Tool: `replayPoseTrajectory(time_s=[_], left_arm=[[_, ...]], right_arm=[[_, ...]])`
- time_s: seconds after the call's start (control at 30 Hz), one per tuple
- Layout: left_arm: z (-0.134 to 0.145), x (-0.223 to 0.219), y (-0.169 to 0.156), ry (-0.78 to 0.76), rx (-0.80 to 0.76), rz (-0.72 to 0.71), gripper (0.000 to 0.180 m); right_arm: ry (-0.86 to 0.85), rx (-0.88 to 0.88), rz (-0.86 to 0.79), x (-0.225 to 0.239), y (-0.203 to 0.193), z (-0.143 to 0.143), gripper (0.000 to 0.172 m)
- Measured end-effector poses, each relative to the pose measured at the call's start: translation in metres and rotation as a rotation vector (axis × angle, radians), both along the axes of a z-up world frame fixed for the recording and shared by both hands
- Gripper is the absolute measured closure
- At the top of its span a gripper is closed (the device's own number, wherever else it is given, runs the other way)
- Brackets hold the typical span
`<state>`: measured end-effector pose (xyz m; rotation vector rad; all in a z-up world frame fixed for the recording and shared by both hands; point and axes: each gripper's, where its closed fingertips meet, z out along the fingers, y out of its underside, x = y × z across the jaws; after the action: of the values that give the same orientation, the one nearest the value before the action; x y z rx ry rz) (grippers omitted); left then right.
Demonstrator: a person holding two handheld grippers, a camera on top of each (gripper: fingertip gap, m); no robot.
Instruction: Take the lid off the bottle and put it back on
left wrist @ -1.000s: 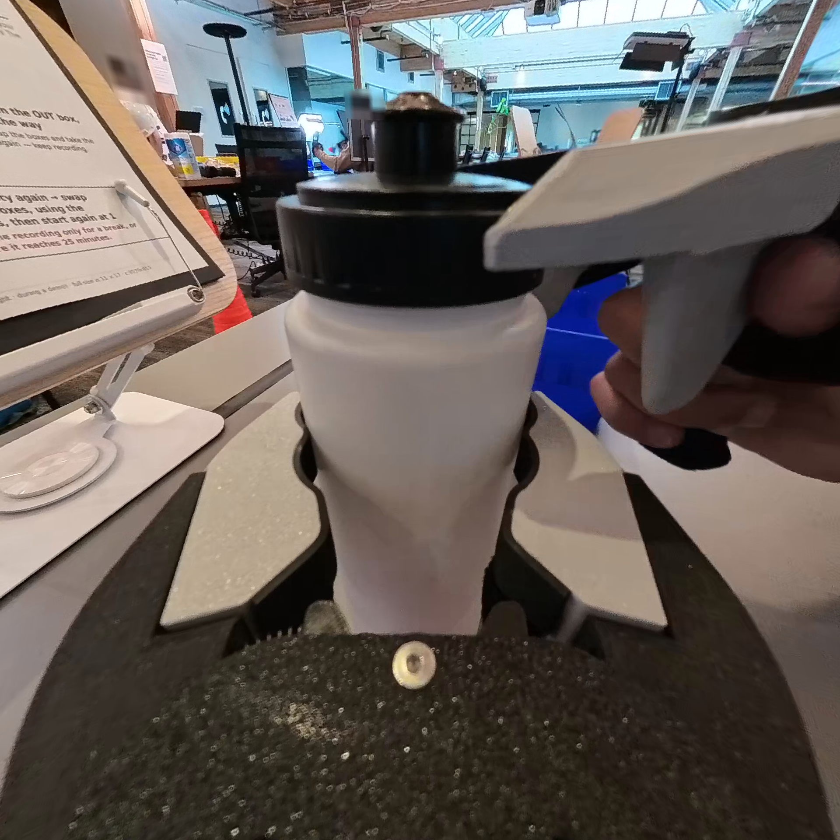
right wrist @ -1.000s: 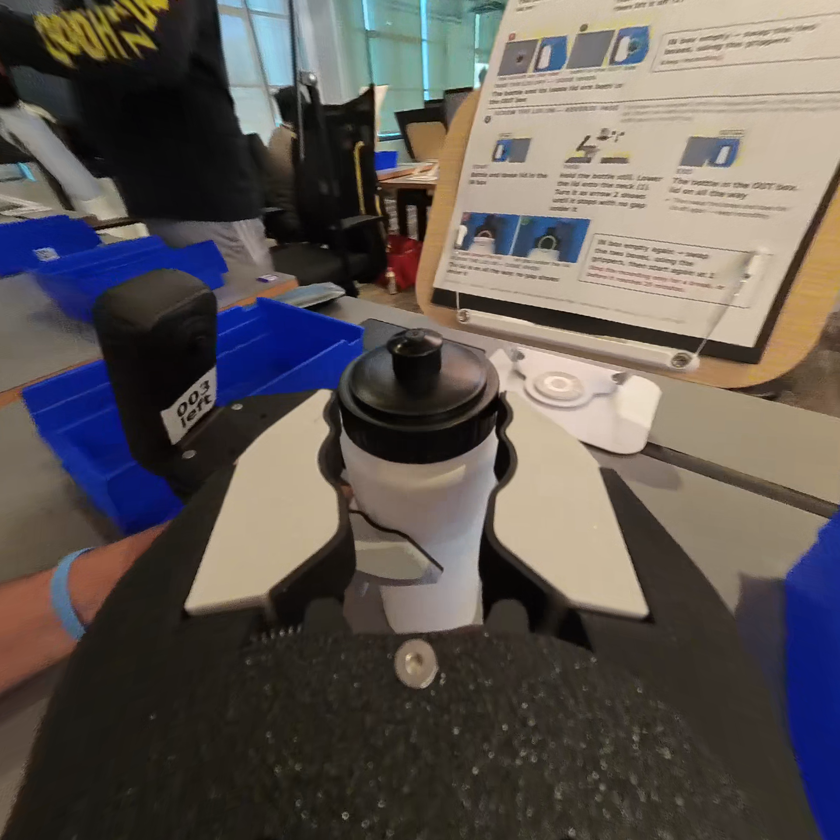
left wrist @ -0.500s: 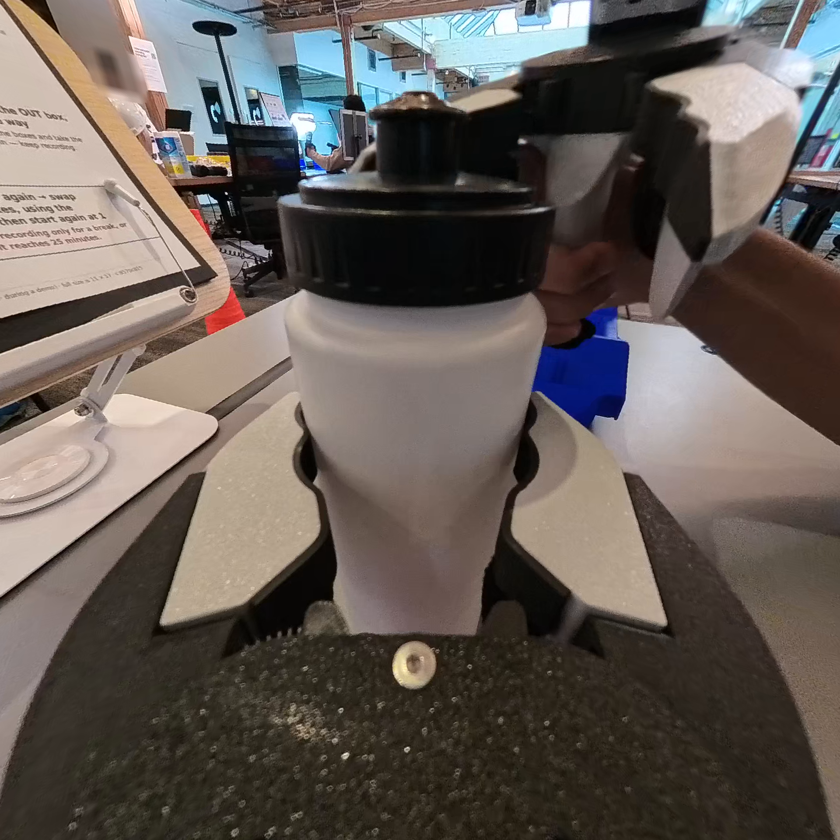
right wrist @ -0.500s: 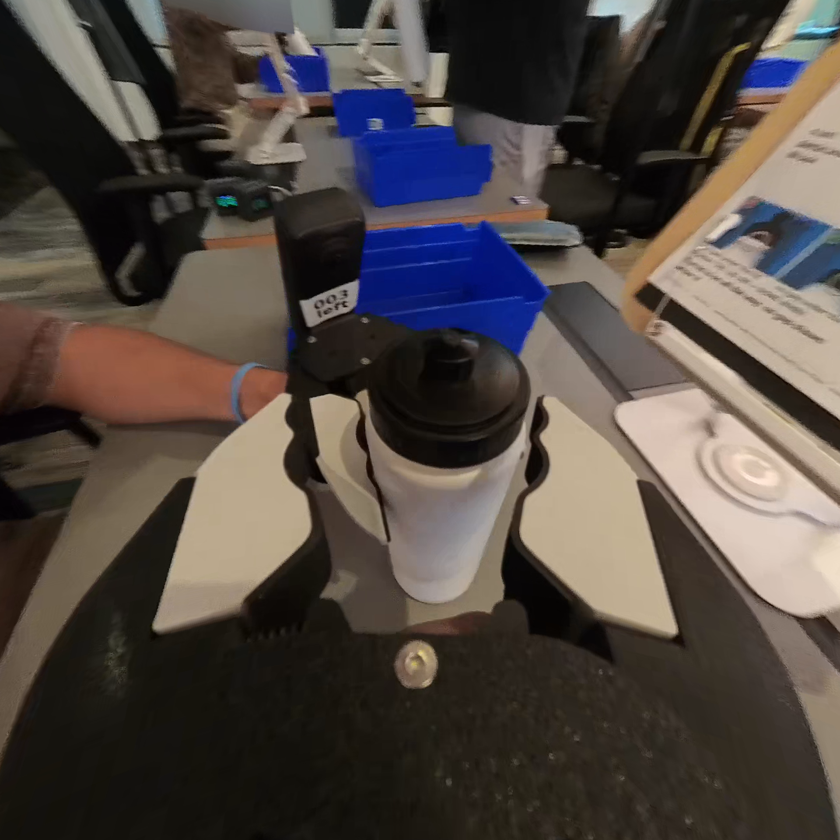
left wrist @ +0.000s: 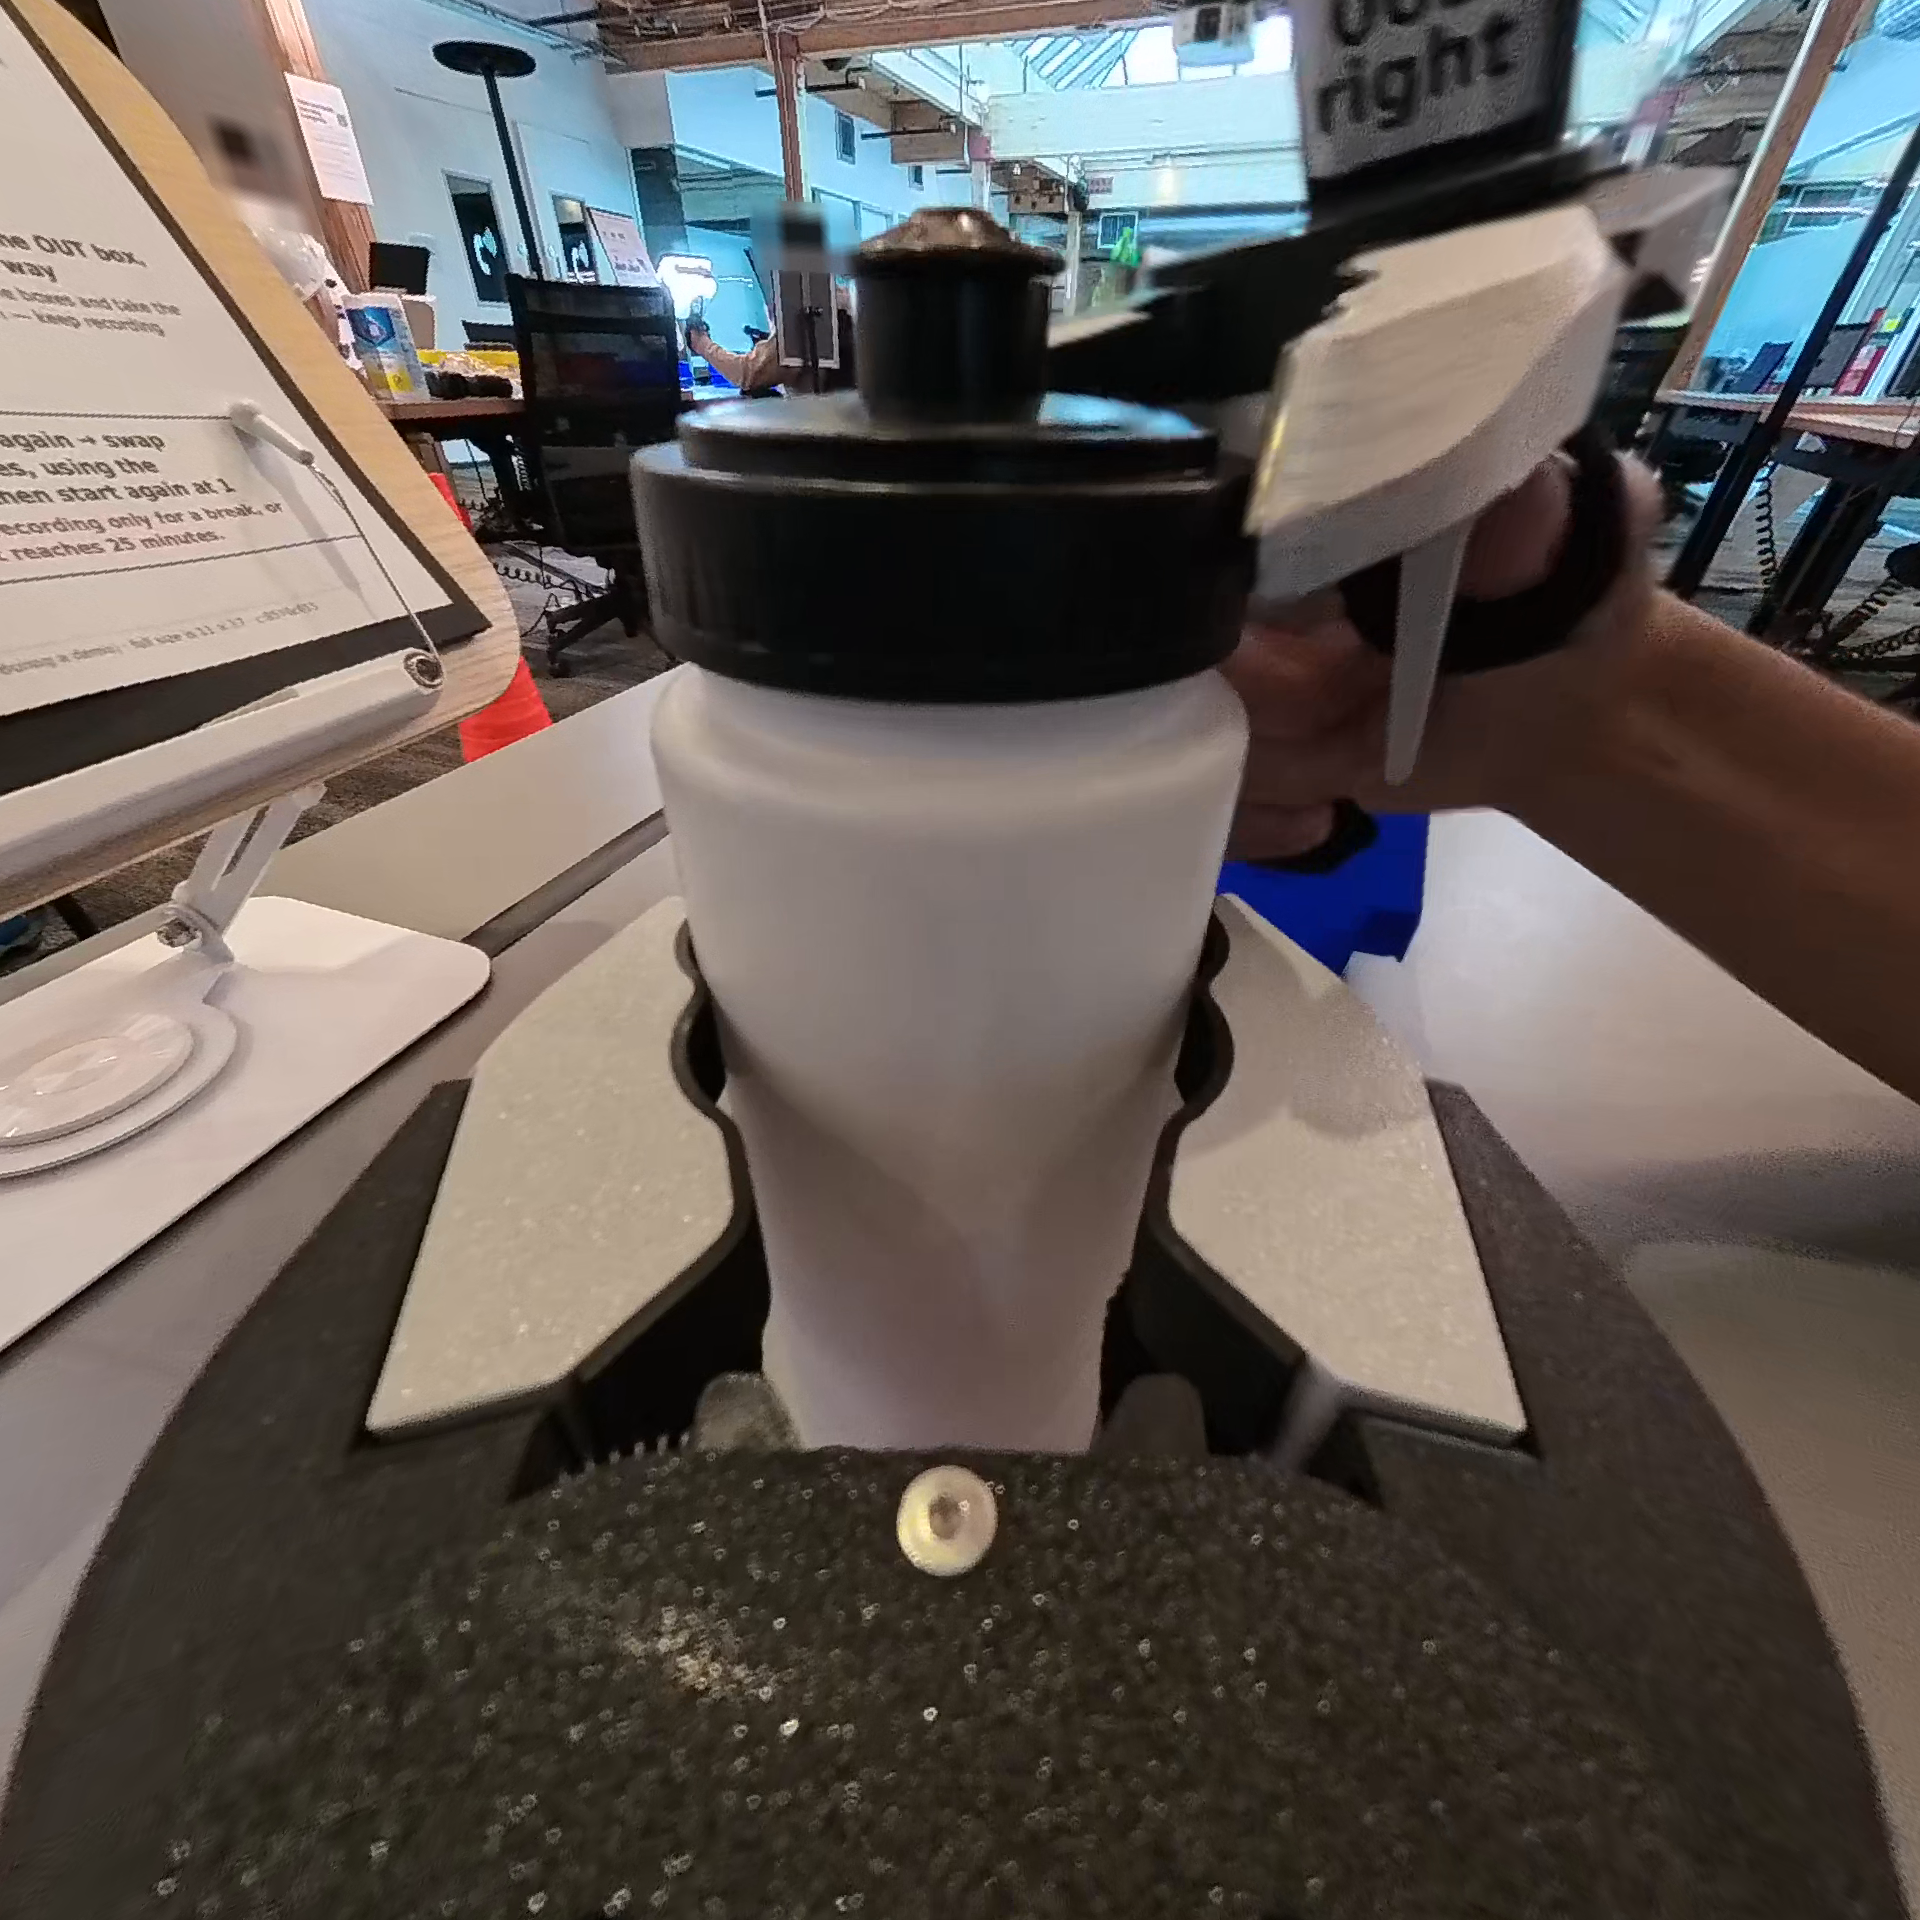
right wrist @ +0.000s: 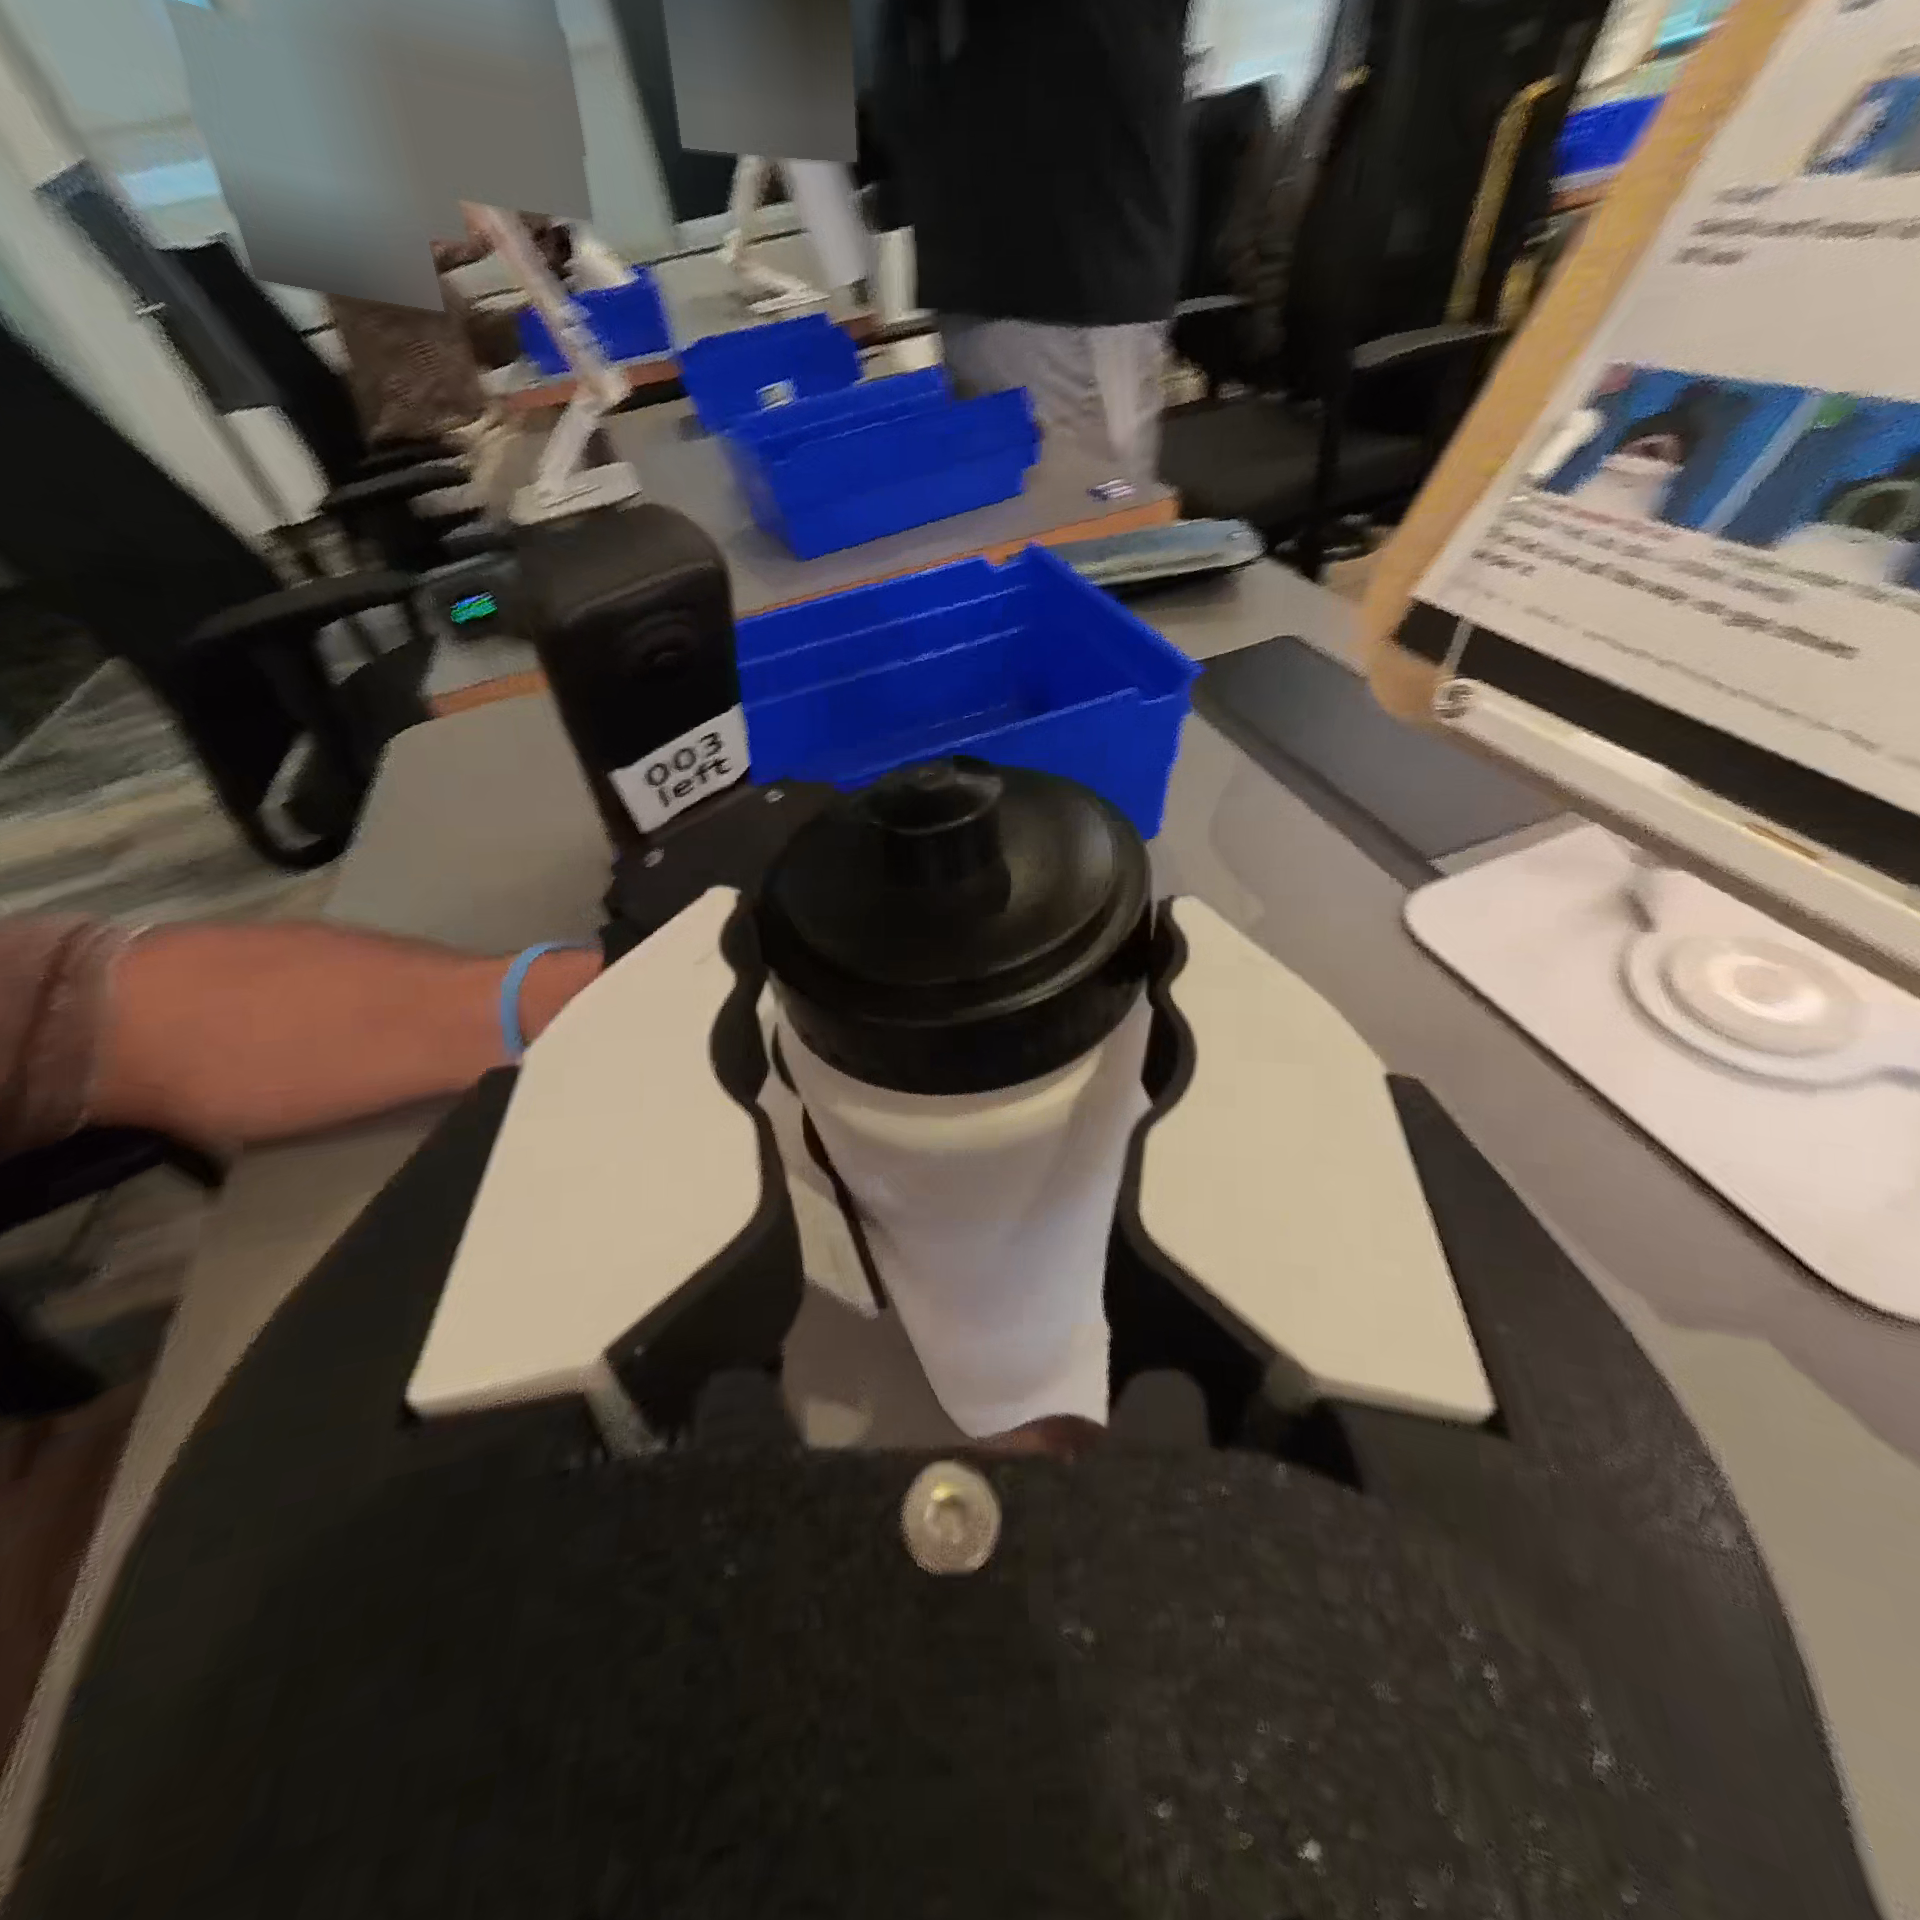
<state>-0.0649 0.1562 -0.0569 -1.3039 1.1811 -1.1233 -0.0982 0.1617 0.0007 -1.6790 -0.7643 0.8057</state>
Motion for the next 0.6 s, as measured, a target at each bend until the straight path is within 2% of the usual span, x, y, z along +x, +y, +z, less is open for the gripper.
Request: replayPoseTrajectory(time_s=[0.23,0.3,0.37,0.47,0.53,0.6], left_arm=[[0.0,0.001,-0.001,0.005,0.008,-0.003,0.094],[0.0,0.0,-0.001,0.009,0.006,-0.005,0.094],[0.0,-0.001,-0.001,0.011,0.003,-0.009,0.094],[-0.001,0.0,-0.003,0.015,0.01,-0.011,0.094],[-0.001,0.0,-0.003,0.017,0.011,-0.013,0.094],[-0.001,0.0,-0.002,0.013,0.005,-0.016,0.094]], right_arm=[[0.069,0.055,-0.568,0.005,0.002,0.001,0.101],[0.039,0.06,-0.67,0.005,0.002,0.0,0.101],[0.015,0.051,-0.67,0.005,0.003,-0.001,0.101],[-0.044,0.052,-0.531,0.006,-0.003,0.002,0.099],[-0.15,0.084,-0.41,0.014,-0.007,0.012,0.095],[-0.332,0.102,-0.296,0.027,-0.007,0.025,0.091]])
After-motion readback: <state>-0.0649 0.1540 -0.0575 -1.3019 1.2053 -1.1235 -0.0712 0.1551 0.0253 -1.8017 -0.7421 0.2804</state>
